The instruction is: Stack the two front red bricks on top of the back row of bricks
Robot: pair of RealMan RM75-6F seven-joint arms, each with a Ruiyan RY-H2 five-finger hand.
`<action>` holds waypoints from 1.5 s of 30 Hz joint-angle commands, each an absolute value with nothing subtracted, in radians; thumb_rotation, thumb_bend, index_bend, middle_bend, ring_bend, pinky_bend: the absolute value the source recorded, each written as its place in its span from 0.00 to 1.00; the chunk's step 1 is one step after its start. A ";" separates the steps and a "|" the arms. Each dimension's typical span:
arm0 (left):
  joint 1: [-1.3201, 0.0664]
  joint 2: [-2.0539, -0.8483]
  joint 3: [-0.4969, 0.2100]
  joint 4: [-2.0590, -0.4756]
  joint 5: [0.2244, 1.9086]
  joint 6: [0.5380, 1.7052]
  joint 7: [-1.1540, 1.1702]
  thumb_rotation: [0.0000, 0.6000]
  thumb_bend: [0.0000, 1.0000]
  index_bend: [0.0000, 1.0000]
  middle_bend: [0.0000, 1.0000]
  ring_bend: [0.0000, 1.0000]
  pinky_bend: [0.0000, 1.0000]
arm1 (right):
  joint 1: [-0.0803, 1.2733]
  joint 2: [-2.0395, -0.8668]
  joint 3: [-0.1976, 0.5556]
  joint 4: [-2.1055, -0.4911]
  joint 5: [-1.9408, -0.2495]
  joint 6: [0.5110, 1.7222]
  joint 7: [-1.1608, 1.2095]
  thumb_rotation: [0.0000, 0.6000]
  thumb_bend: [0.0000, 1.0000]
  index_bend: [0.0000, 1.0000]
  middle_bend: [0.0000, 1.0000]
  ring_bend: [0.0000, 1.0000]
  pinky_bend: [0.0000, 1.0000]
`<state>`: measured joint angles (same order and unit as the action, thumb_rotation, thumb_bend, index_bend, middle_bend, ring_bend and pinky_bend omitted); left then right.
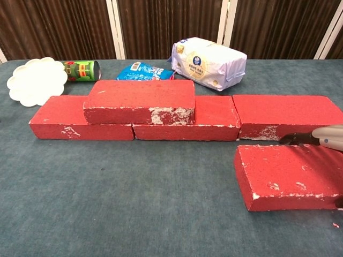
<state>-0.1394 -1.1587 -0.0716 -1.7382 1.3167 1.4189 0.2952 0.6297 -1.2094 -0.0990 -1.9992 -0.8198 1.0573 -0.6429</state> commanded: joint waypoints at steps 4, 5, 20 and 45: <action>-0.139 -1.159 -0.071 -1.738 1.317 1.420 0.295 1.00 0.23 0.00 0.00 0.00 0.06 | 0.625 -1.218 -0.101 -1.994 -0.825 1.064 -0.644 1.00 0.13 0.19 0.28 0.26 0.00; -0.140 -1.160 -0.072 -1.737 1.316 1.418 0.295 1.00 0.23 0.00 0.00 0.00 0.06 | 0.625 -1.220 -0.101 -1.993 -0.824 1.065 -0.645 1.00 0.14 0.19 0.29 0.26 0.00; -0.140 -1.160 -0.071 -1.739 1.319 1.419 0.289 1.00 0.23 0.00 0.00 0.00 0.06 | 0.613 -1.206 -0.085 -2.016 -0.861 1.085 -0.618 1.00 0.16 0.24 0.32 0.29 0.00; -0.145 -1.156 -0.074 -1.739 1.299 1.400 0.285 1.00 0.23 0.00 0.00 0.00 0.06 | 0.793 -0.946 0.131 -2.205 -0.598 1.078 -0.657 1.00 0.18 0.27 0.32 0.29 0.00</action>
<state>-0.1449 -1.1565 -0.0738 -1.7389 1.2987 1.4002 0.2849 0.7279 -0.9890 0.0874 -2.1925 -0.6909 1.0965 -0.6113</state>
